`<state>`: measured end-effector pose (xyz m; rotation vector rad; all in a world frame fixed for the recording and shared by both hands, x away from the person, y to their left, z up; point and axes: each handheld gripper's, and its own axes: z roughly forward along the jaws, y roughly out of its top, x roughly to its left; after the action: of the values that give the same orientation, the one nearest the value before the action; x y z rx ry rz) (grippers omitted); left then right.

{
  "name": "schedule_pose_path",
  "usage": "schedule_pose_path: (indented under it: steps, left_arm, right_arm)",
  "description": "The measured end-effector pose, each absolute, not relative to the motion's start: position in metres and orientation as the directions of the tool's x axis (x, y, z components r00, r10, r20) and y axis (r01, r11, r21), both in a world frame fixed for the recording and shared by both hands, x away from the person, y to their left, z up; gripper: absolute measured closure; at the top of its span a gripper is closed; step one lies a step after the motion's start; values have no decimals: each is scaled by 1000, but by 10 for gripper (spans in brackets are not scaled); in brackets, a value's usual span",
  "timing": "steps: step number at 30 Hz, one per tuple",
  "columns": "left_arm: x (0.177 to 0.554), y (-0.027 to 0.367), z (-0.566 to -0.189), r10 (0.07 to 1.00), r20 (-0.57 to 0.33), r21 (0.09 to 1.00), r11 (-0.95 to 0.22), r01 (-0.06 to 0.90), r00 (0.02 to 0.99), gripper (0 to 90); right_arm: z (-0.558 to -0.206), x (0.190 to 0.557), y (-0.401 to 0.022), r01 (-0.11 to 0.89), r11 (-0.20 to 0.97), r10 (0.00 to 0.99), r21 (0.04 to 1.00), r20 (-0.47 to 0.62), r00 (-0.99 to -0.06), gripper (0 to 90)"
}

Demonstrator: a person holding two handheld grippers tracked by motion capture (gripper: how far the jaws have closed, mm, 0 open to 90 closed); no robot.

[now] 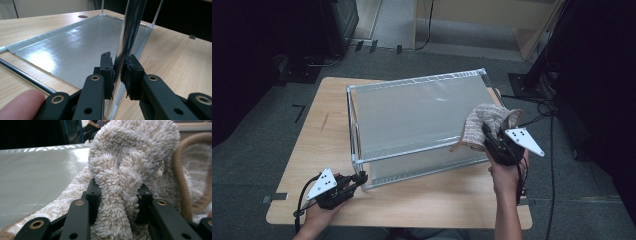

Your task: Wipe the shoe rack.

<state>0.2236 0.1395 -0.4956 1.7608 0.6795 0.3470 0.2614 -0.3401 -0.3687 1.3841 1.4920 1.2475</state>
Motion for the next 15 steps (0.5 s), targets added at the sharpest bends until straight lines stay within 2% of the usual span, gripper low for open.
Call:
schedule_pose_path:
  steps: [3,7,15]
  left_arm:
    - [221,136,-495,599,-103,948,-182,260,794,789]
    - [217,131,-495,589,-97,948,-192,255,802,789]
    - [210,118,-495,571,-81,947,-211,242,817,792]
  right_arm:
    - [-367,259,-340,278,-78,978,957,127,-166,645]
    - [-368,260,-323,269,-64,978,961,114,-175,643]
    - [-372,257,-270,247,-25,963,969,89,-254,644]
